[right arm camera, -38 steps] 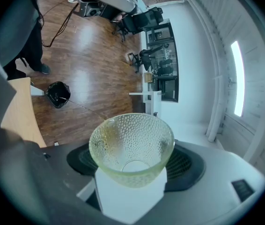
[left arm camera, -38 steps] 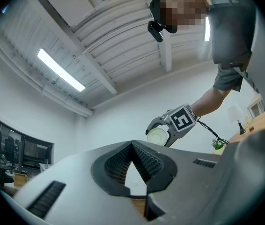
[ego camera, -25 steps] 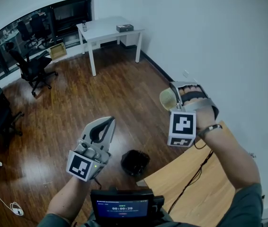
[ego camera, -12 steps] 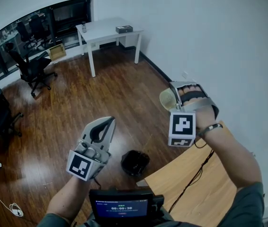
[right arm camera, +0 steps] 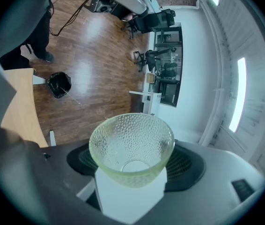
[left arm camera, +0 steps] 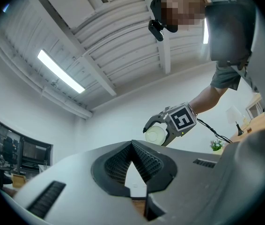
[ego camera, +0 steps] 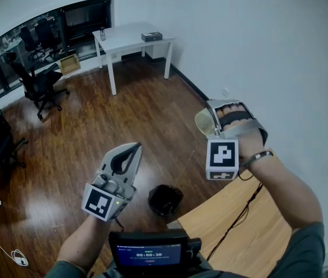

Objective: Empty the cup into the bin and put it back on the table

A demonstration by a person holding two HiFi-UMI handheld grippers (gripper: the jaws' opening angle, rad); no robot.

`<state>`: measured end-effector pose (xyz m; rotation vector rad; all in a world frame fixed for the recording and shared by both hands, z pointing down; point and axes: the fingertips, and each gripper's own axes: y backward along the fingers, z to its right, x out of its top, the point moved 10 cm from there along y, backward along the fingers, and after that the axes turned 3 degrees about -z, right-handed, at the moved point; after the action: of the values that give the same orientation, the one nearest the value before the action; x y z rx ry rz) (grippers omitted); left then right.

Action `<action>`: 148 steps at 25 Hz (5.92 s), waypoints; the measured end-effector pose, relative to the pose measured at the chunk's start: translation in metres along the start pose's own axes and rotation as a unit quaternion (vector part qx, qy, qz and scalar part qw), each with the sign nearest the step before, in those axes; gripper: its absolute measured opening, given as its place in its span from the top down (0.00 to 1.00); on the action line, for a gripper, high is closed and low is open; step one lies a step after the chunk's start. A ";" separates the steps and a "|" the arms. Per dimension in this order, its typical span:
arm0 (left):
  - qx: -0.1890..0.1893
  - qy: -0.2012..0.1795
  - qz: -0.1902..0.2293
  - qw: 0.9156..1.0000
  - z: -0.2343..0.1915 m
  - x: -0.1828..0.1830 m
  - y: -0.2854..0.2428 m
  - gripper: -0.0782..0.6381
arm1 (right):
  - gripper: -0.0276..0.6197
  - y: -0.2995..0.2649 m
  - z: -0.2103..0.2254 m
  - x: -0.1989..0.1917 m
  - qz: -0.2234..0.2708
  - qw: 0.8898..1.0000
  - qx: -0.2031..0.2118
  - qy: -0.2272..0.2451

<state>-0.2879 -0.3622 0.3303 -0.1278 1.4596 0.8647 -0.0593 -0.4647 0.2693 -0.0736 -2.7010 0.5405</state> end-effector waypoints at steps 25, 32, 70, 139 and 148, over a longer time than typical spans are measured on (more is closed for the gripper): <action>-0.006 0.000 0.001 1.000 -0.005 -0.002 0.003 0.89 | 0.34 0.003 0.000 0.008 -0.004 1.000 -0.001 -0.008; -0.010 0.012 -0.003 1.000 -0.007 -0.008 0.002 0.89 | 0.34 -0.002 -0.004 0.008 -0.004 1.000 0.008 -0.014; -0.131 0.083 0.014 0.988 -0.036 -0.058 -0.025 0.89 | 0.34 0.013 -0.043 0.012 0.021 0.881 0.148 -0.448; -0.434 0.176 0.042 0.883 0.419 0.068 -0.031 0.89 | 0.34 0.453 -0.294 -0.203 -0.060 0.648 -0.005 -0.759; -0.476 0.201 0.045 0.855 0.452 0.068 -0.048 0.89 | 0.34 0.479 -0.311 -0.213 -0.107 0.622 -0.023 -0.776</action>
<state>0.0958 -0.1103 0.3226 -1.0415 1.2820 1.6567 0.2440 0.0633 0.2758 1.2958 -4.2179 0.5466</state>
